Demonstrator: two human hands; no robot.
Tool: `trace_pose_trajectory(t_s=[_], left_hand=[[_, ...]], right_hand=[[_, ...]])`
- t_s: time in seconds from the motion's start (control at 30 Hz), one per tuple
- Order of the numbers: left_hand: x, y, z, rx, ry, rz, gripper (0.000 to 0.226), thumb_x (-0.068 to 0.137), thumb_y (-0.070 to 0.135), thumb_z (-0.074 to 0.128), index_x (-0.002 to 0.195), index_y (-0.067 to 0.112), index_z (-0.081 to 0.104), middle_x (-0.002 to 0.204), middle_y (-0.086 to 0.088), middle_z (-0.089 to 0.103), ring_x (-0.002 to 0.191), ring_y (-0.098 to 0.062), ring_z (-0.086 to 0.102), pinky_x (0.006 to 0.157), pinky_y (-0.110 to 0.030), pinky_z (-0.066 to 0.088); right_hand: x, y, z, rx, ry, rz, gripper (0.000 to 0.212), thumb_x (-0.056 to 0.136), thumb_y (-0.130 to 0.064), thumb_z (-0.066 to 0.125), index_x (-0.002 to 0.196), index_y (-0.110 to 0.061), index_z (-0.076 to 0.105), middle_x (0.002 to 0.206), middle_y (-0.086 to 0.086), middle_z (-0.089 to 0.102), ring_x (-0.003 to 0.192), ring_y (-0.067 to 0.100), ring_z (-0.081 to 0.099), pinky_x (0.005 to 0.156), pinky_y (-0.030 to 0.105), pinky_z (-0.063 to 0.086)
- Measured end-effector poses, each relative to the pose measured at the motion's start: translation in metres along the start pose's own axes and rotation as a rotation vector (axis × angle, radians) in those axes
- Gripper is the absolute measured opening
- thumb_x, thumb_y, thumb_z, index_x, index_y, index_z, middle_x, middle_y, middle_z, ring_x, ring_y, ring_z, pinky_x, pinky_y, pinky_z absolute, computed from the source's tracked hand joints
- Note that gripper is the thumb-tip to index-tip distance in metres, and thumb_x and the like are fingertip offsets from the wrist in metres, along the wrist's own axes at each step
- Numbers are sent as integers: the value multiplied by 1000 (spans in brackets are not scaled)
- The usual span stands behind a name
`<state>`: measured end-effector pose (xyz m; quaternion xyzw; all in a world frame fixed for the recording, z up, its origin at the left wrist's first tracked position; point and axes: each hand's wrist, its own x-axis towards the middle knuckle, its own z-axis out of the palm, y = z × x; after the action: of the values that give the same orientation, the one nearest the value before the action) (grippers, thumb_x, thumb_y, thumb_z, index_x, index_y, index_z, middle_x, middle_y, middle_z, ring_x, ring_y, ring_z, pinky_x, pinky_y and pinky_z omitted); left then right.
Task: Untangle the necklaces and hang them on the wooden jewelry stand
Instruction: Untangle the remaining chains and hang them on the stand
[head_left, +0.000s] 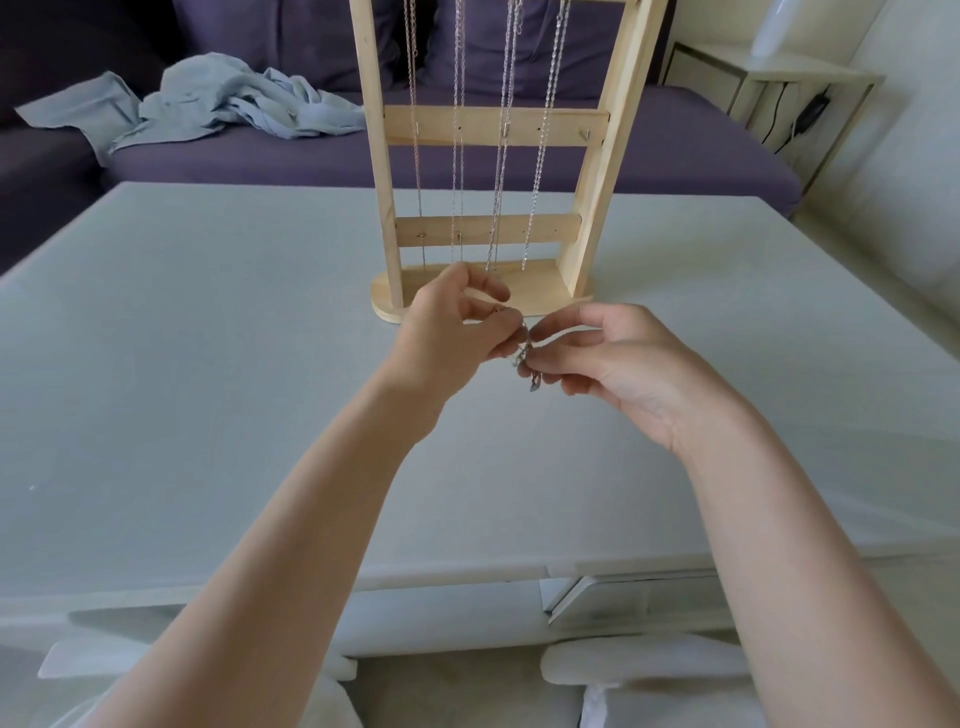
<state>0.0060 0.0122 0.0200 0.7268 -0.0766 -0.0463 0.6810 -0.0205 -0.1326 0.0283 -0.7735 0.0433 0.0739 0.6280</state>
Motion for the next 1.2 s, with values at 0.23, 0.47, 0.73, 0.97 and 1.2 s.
trace_pose_trajectory(t_s=[0.23, 0.47, 0.73, 0.97, 1.2], left_hand=[[0, -4, 3, 210, -9, 82, 23, 86, -3, 58, 79, 18, 50, 72, 0, 57, 63, -14, 58, 54, -14, 45], [-4, -3, 5, 320, -86, 51, 19, 82, 4, 64, 76, 20, 57, 69, 3, 61, 53, -6, 52, 55, -18, 42], [-4, 0, 1, 126, -132, -147, 12, 86, 6, 60, 77, 11, 66, 64, 1, 58, 55, -6, 49, 60, -14, 44], [-4, 4, -5, -102, -234, -284, 12, 88, 10, 60, 79, 8, 68, 73, 0, 64, 59, -6, 54, 50, -13, 43], [-4, -3, 1, 156, -105, -155, 11, 86, 8, 64, 76, 12, 61, 67, -1, 63, 52, -1, 53, 53, -13, 43]], right_hand=[[0, 1, -2, 91, -4, 40, 9, 84, -3, 64, 76, -7, 67, 69, 2, 69, 58, 8, 60, 54, 14, 47], [2, -2, -1, 201, 115, 84, 17, 84, -2, 59, 68, -7, 60, 65, 4, 60, 57, 11, 56, 52, 18, 44], [4, -2, -1, 253, 70, 18, 13, 88, -3, 59, 75, -4, 61, 67, 4, 58, 50, 9, 49, 47, 18, 37], [1, -1, -4, 68, 91, -30, 10, 85, -4, 63, 76, -4, 64, 65, 4, 58, 51, 9, 48, 47, 16, 38], [2, 0, 0, -151, 61, -56, 18, 80, 7, 59, 74, -9, 61, 60, 3, 56, 46, 6, 48, 50, 18, 40]])
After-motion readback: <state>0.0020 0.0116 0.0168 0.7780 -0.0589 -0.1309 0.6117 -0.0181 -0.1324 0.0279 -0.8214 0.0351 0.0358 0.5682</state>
